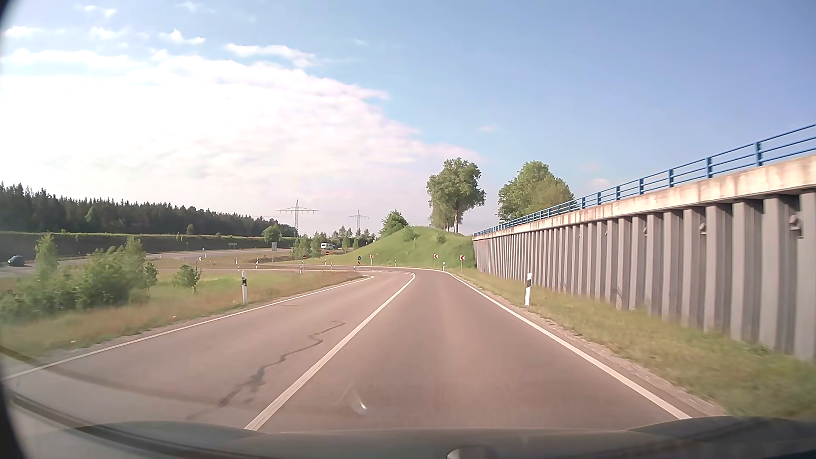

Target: Follow the waypoints while adhering to traffic rules and regulations

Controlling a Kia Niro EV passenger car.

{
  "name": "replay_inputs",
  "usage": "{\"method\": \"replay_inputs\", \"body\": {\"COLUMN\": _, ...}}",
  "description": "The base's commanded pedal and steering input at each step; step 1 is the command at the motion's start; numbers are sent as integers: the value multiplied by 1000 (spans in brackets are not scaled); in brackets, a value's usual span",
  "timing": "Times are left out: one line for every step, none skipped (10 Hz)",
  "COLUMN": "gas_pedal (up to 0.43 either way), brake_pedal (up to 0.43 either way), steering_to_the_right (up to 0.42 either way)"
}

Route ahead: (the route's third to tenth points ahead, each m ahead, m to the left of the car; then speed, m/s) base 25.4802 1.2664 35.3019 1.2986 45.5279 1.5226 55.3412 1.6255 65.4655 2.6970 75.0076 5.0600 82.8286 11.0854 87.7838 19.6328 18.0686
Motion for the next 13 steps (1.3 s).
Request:
{"method": "replay_inputs", "body": {"gas_pedal": 0, "brake_pedal": 159, "steering_to_the_right": 2}}
{"method": "replay_inputs", "body": {"gas_pedal": 0, "brake_pedal": 165, "steering_to_the_right": 2}}
{"method": "replay_inputs", "body": {"gas_pedal": 0, "brake_pedal": 183, "steering_to_the_right": 2}}
{"method": "replay_inputs", "body": {"gas_pedal": 0, "brake_pedal": 207, "steering_to_the_right": 2}}
{"method": "replay_inputs", "body": {"gas_pedal": 0, "brake_pedal": 220, "steering_to_the_right": 2}}
{"method": "replay_inputs", "body": {"gas_pedal": 0, "brake_pedal": 238, "steering_to_the_right": 1}}
{"method": "replay_inputs", "body": {"gas_pedal": 0, "brake_pedal": 244, "steering_to_the_right": 1}}
{"method": "replay_inputs", "body": {"gas_pedal": 0, "brake_pedal": 250, "steering_to_the_right": 1}}
{"method": "replay_inputs", "body": {"gas_pedal": 0, "brake_pedal": 244, "steering_to_the_right": 1}}
{"method": "replay_inputs", "body": {"gas_pedal": 0, "brake_pedal": 250, "steering_to_the_right": 1}}
{"method": "replay_inputs", "body": {"gas_pedal": 0, "brake_pedal": 244, "steering_to_the_right": 2}}
{"method": "replay_inputs", "body": {"gas_pedal": 0, "brake_pedal": 244, "steering_to_the_right": 1}}
{"method": "replay_inputs", "body": {"gas_pedal": 0, "brake_pedal": 244, "steering_to_the_right": 1}}
